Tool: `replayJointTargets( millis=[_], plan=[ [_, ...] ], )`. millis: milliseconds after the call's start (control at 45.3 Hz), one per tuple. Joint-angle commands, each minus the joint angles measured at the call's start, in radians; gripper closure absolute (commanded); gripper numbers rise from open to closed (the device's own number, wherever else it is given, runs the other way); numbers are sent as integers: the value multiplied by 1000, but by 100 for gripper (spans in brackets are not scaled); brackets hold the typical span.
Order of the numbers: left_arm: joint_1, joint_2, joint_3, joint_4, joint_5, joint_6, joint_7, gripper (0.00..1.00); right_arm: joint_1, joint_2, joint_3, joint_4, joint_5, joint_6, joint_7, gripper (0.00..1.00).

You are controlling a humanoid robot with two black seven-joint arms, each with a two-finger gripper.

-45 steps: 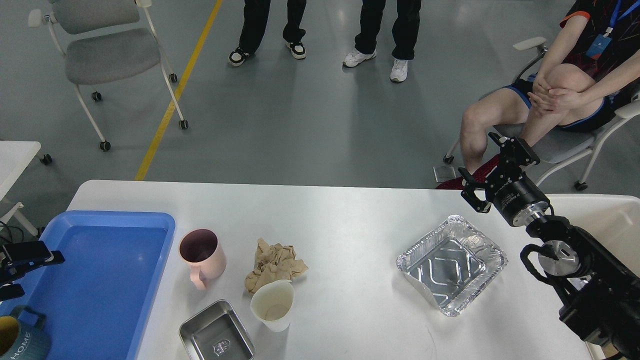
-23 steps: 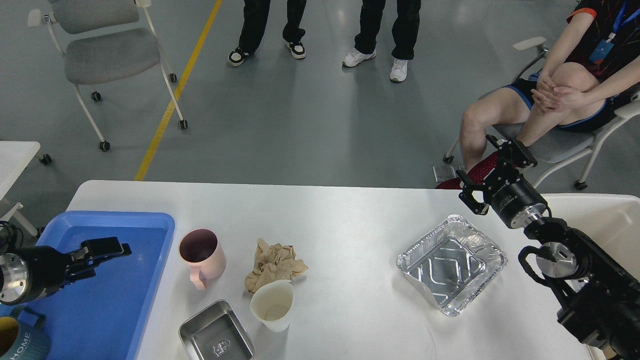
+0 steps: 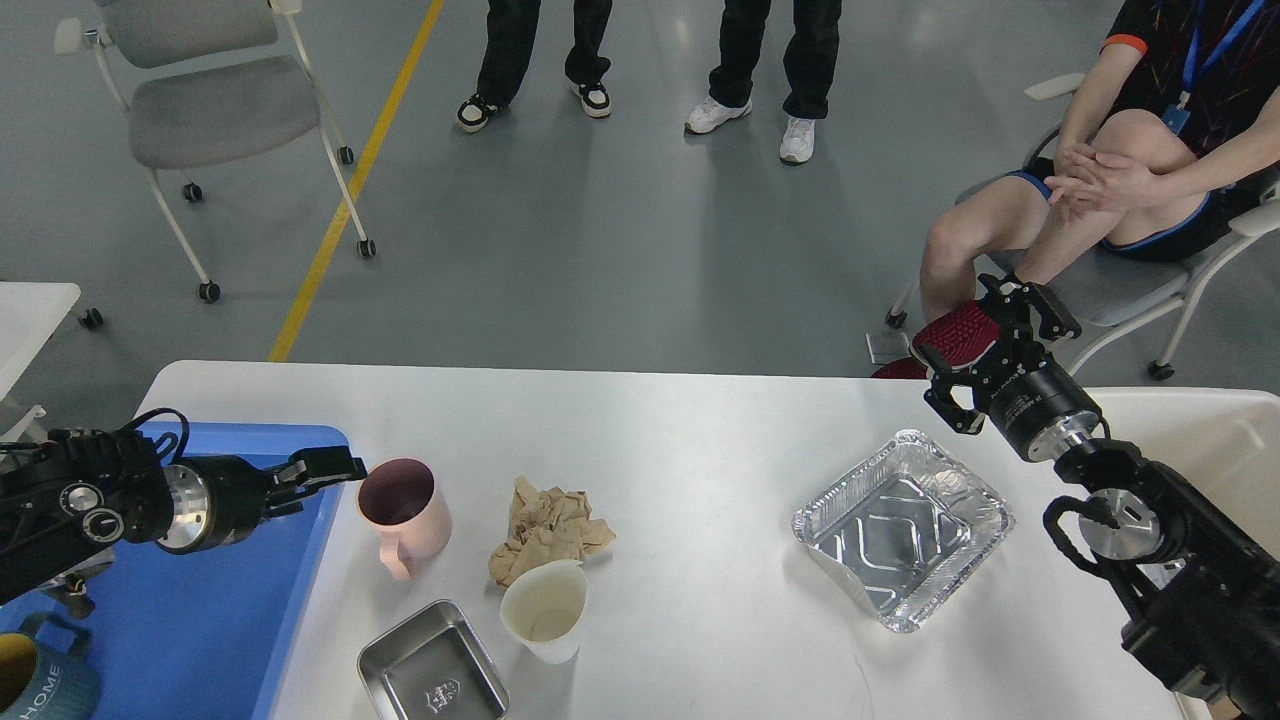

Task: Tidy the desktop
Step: 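Reach the left gripper across the blue tray toward the pink mug, then grasp the pink mug with the left gripper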

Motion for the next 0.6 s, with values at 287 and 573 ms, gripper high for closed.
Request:
replayJointTargets(
  millis=[287,573],
  plan=[
    [-8,-135,17,154,0,2,-2,21,-5,-13,0,-3,0,2,1,0],
    [-10,-190,21,185,0,2,3,40,-8,-16,2,-1,0,2,0,0]
  ],
)
